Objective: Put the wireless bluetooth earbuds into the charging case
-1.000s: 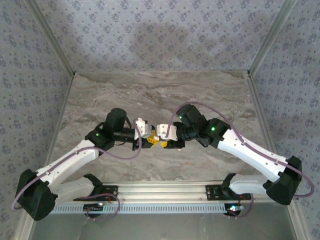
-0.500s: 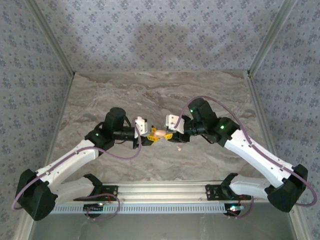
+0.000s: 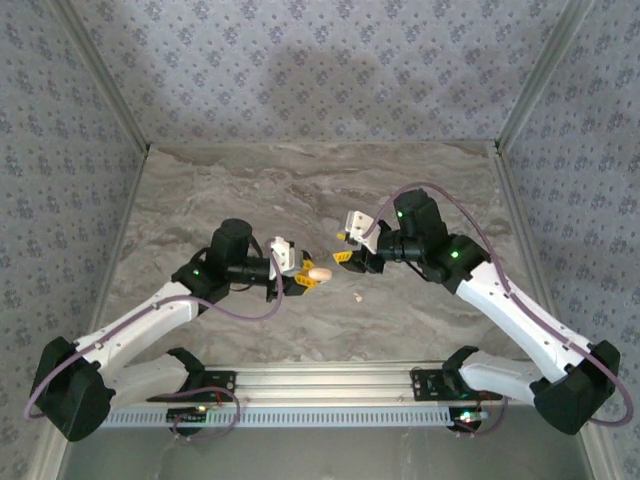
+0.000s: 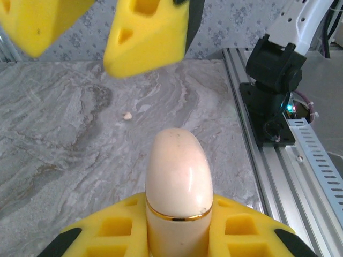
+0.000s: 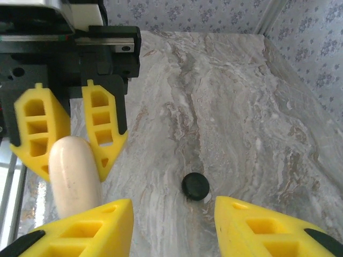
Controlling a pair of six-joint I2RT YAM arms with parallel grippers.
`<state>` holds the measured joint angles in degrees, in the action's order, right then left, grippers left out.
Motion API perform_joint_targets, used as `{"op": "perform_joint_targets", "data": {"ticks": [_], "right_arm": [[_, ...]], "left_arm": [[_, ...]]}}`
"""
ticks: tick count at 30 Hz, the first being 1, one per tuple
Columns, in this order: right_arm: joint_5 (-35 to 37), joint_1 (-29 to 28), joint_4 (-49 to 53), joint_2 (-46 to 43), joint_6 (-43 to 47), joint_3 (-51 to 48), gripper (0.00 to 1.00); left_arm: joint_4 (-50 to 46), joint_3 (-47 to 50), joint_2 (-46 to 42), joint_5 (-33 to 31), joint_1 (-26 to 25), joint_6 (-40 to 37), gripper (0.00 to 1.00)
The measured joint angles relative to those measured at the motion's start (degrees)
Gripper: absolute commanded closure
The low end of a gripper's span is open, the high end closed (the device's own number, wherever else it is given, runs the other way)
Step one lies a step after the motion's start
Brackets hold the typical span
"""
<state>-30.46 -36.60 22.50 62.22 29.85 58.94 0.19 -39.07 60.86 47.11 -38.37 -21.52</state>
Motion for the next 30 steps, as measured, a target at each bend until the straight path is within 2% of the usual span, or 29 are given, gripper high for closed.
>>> {"op": "perform_joint_targets", "data": {"ticks": [10, 18, 30], "right_arm": [[-6.19, -2.58, -0.63, -1.53, -1.14, -3.63, 0.44], [-6.95, -3.30, -2.29, 1.99, -1.16, -3.63, 0.44], [-9.05, -1.51, -4.74, 2.19, -3.34, -3.63, 0.46]], "left_arm": [[5.92, 2.19, 0.76, 0.72, 0.00, 4.66, 0.82], [9.77, 2.60, 0.76, 1.75, 0.00, 7.30, 0.83], [13.33, 2.93, 0.76, 2.14, 0.11, 9.46, 0.83]]}}
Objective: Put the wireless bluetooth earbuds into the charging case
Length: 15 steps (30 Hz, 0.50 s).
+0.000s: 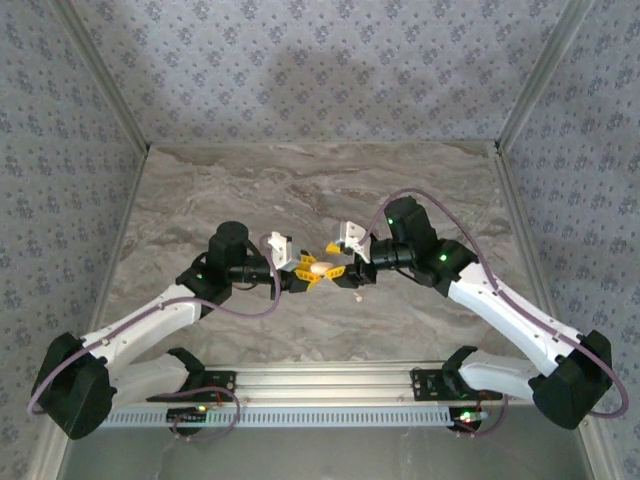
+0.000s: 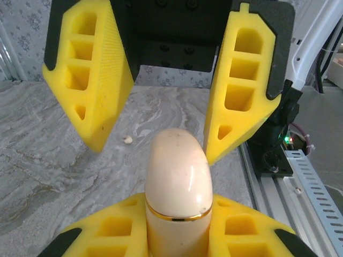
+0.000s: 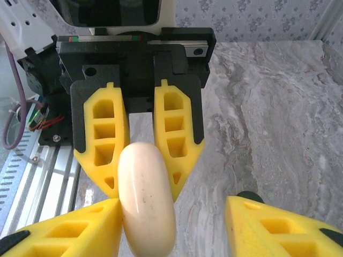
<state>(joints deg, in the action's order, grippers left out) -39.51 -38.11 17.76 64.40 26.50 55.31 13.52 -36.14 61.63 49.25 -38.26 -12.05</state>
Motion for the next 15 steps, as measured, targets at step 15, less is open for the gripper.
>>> {"op": "perform_joint_targets", "data": {"ticks": [15], "right_arm": [[-2.08, 2.38, -2.75, 0.00, -1.70, 0.00, 0.47]], "left_arm": [[0.02, 0.24, 0.00, 0.39, -0.02, 0.15, 0.84]]}}
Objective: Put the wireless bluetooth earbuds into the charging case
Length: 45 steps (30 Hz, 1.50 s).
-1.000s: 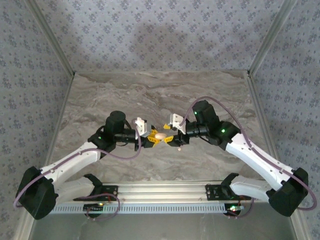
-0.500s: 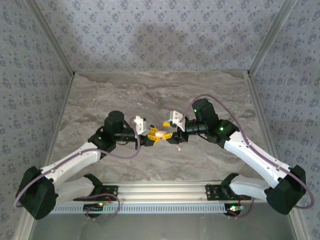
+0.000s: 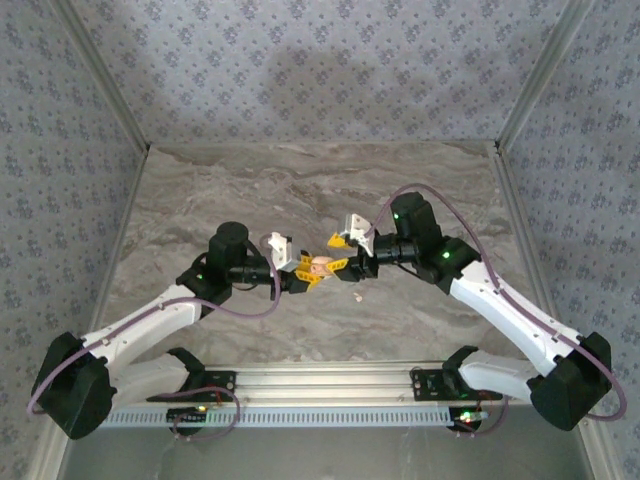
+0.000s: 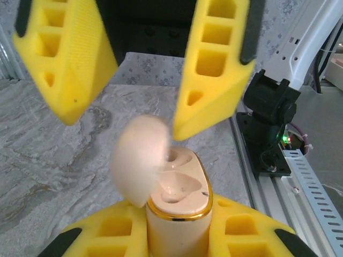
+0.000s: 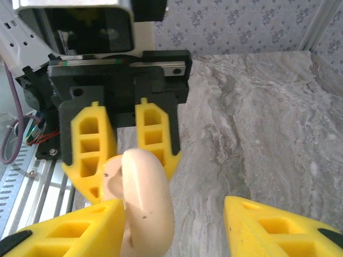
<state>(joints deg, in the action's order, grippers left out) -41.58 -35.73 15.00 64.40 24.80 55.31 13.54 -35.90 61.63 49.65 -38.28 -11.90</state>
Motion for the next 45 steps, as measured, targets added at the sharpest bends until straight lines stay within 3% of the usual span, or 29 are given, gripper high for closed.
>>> {"op": "perform_joint_targets", "data": {"ticks": [13, 24, 33, 45], "right_arm": [[0.17, 0.46, -1.62, 0.15, -0.81, -0.22, 0.47], [-0.66, 1.03, -2.51, 0.09, -3.63, -0.24, 0.45], [4.00, 3.39, -1.99, -0.66, -15.52, -0.76, 0.46], [15.47, 7.37, 13.97, 6.73, -37.92, -1.05, 0.50]], "left_arm": [[0.90, 0.74, 0.00, 0.48, 0.02, 0.52, 0.84], [8.52, 4.48, 0.31, -0.44, 0.02, 4.15, 0.86], [19.76, 10.84, 2.73, -3.61, 0.31, 8.66, 0.86], [30.12, 16.39, 4.28, -6.69, 3.13, 13.14, 0.87]]}}
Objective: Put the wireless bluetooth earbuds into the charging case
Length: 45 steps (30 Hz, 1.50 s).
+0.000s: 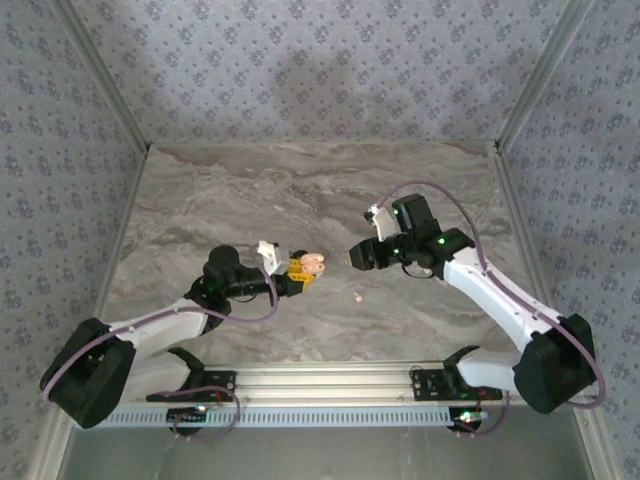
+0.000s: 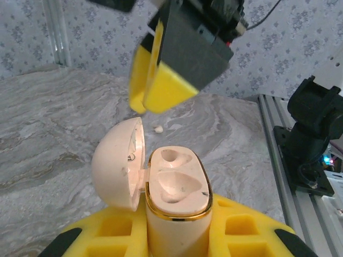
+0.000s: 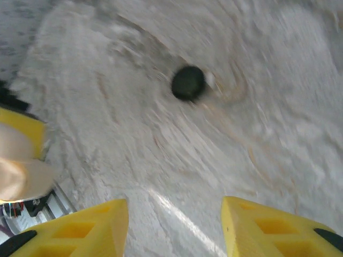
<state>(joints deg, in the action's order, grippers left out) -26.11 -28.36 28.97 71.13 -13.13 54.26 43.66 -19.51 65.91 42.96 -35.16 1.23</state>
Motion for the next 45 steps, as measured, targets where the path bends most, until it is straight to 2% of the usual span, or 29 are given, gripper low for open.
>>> {"op": "perform_joint_targets", "data": {"ticks": [4, 8, 16, 24, 39, 45], "right_arm": [[3.52, -1.18, 0.79, 1.40, -9.92, -3.85, 0.50], [6.43, -6.14, -0.94, 2.08, -20.72, -10.78, 0.50], [9.42, -11.23, -5.20, 8.81, -31.26, -12.31, 0.50], [9.42, -11.41, -8.35, 15.30, -33.44, -12.02, 0.49], [11.28, -6.27, -11.65, 17.62, -32.39, -8.87, 0.49], [12.50, -6.49, -7.26, 17.70, -31.01, -5.07, 0.50]], "left_arm": [[0.33, 0.57, 0.00, -0.61, 1.05, 0.44, 0.87], [0.33, 0.74, 0.00, -0.81, 1.62, 0.85, 0.87], [0.35, 0.74, 0.00, -0.81, 2.49, 1.05, 0.87], [-0.11, 0.74, -0.90, -0.81, 2.95, 1.01, 0.87], [-0.59, 0.74, -1.53, -0.79, 3.67, 0.98, 0.87], [-1.95, 0.74, -1.97, -0.81, 3.67, 0.81, 0.87]]}}
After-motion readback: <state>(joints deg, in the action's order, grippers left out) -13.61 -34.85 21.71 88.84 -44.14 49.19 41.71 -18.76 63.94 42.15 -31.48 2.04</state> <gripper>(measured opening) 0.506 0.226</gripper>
